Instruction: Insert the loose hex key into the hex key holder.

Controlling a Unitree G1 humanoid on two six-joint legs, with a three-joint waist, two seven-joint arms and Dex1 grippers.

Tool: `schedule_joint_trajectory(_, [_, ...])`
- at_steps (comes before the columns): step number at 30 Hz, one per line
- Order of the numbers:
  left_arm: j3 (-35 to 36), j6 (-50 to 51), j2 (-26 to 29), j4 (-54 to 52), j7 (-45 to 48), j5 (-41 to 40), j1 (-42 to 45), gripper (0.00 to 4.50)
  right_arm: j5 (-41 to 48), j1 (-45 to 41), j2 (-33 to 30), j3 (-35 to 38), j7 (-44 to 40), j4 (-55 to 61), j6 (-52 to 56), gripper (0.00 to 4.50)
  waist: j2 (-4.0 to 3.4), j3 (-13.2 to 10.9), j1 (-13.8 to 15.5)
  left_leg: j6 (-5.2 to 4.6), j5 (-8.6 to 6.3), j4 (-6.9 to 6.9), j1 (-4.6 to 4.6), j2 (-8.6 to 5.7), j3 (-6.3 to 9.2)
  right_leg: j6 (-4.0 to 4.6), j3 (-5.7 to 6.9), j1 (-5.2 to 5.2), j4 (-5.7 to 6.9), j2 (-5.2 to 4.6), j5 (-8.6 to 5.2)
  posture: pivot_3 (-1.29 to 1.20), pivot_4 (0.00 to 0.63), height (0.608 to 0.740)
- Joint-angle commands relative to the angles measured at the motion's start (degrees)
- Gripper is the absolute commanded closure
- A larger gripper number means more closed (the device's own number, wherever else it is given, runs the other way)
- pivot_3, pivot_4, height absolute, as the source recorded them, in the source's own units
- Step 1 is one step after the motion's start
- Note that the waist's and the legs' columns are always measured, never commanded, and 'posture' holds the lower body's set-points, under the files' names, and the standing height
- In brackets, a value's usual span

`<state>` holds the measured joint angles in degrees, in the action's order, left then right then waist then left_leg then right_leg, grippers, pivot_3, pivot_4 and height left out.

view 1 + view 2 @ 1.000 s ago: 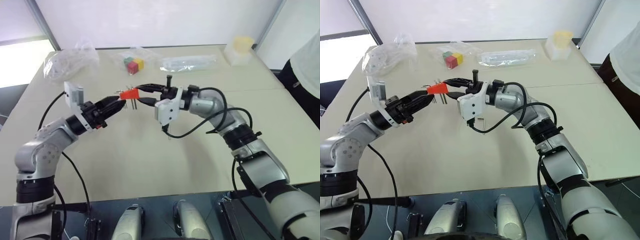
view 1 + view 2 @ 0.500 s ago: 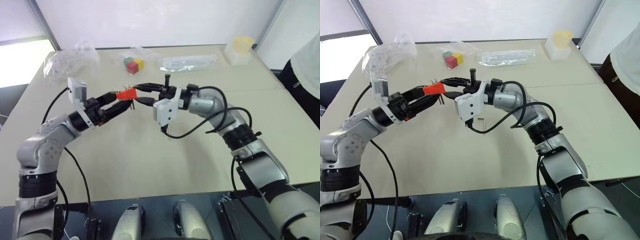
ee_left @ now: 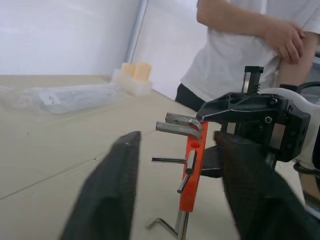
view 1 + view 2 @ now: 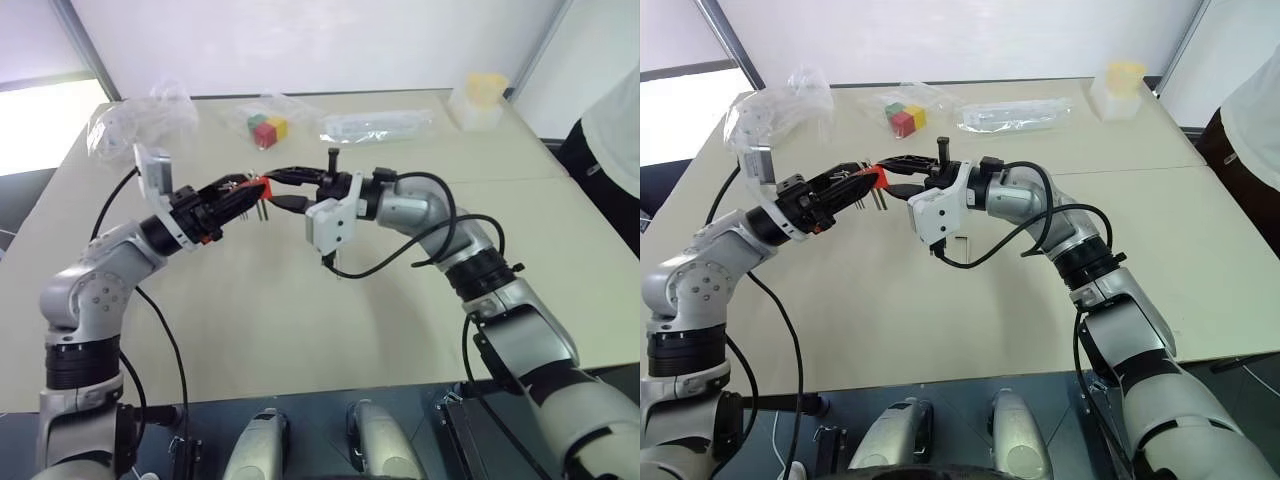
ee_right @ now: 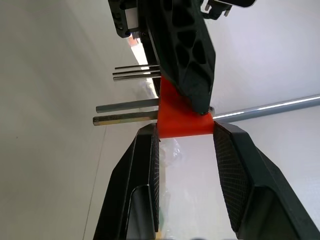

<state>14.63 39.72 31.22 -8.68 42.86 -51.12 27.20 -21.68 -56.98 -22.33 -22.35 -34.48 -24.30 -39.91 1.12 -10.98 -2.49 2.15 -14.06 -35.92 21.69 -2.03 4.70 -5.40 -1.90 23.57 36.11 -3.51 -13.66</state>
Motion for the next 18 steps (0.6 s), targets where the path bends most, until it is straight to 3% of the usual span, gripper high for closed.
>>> schedule_joint_trajectory(1, [1.3,-0.2,0.3,-0.8,-0.9,-0.2,0.2,4.26,1.3,-0.2,-0.1,1.0,0.1,2.5,-0.2,3.47,0.0,0.0,0.0,0.0,0.0,0.0,0.0,0.0,0.0,0.0,0.0,0.0,0.0,0.0,0.0,0.0,0.15,0.74])
schedule_joint_trajectory(18, [1.6,-0.1,1.1,-1.9,-1.8,-0.2,-0.9,4.28,2.1,-1.2,0.7,1.5,0.3,0.6,1.0,3.47,0.0,0.0,0.0,0.0,0.0,0.0,0.0,0.0,0.0,0.0,0.0,0.0,0.0,0.01,0.0,0.0,0.15,0.74])
